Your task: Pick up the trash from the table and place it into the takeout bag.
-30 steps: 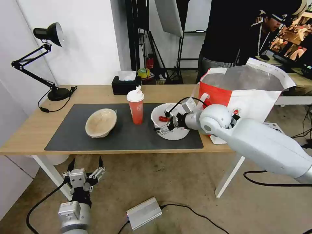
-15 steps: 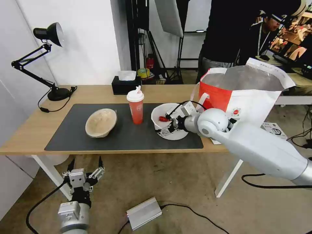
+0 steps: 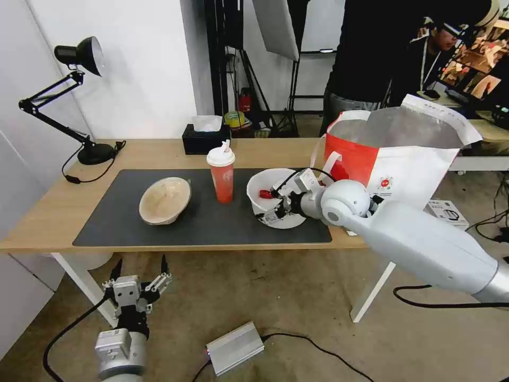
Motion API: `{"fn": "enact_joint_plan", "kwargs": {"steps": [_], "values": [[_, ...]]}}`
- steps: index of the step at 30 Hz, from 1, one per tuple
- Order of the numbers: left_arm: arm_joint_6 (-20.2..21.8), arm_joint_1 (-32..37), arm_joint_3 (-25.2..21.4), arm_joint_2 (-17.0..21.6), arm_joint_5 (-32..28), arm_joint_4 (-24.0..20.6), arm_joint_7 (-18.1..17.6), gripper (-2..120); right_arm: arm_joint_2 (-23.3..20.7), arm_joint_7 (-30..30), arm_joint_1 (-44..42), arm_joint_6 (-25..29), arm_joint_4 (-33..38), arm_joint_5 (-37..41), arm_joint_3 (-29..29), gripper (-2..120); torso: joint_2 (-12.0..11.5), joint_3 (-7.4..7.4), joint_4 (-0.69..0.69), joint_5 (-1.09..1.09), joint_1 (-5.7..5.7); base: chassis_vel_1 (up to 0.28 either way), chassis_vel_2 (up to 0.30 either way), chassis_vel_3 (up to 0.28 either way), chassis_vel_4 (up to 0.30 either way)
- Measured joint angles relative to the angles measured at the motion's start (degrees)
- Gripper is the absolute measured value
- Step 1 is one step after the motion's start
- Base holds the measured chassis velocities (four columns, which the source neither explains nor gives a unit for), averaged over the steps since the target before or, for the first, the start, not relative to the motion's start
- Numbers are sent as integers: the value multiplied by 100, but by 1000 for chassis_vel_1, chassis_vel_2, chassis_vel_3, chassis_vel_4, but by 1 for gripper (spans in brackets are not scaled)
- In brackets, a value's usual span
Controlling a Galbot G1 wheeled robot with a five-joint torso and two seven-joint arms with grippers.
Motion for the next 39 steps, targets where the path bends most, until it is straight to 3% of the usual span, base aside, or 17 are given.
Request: {"fn": "enact_joint_plan", "kwargs": {"steps": [26,31,39], "values": [[-14,15,26,-2,6,3,-1,100,-98,117,24,2,82,-15,-28,100,0,0,0,0,0,0,0,0,0],[-17,16,29,-2,6,3,-2,100,-49,169,24,2,82,-12,-60,95,0,0,0,0,0,0,0,0,0],[-23,13,32,-2,7,0,-3,100,62,220,-5,4,14,-11,-84,64,0,0,0,0,0,0,0,0,0]]}}
